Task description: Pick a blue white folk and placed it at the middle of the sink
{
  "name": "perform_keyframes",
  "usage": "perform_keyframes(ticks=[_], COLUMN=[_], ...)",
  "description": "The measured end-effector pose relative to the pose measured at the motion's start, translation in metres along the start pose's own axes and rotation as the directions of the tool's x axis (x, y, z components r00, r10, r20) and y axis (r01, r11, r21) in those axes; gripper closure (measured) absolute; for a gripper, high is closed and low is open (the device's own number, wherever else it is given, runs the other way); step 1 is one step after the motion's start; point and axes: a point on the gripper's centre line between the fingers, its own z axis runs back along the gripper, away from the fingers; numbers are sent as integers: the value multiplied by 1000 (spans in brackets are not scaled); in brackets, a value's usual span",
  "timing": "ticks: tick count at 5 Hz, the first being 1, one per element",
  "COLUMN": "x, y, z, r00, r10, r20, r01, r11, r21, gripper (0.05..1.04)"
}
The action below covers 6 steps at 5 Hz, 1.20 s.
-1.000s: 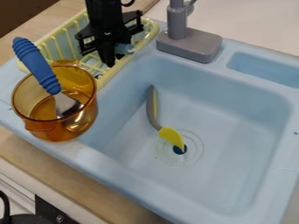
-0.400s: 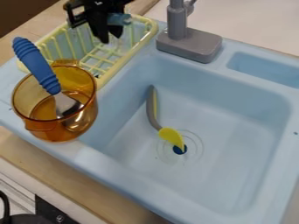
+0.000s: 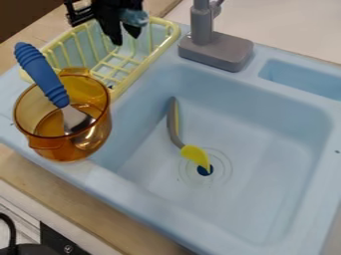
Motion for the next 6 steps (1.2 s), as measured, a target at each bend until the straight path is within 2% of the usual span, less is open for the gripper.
perform_keyframes(ticks=[1,3,4,5,6], x=[-22,-75,-100,-124,-153], y=[4,9,10,1,-9], z=[13,19,14,13,4], r00=[997,974,965,966,974], r10=[-78,-227,-263,-256,-218], r20=[27,10,-23,-20,-55], r01=[79,227,260,252,212], r11=[996,970,961,960,972], r21=[-50,-91,-98,-122,-99], gripper=[849,849,849,849,849])
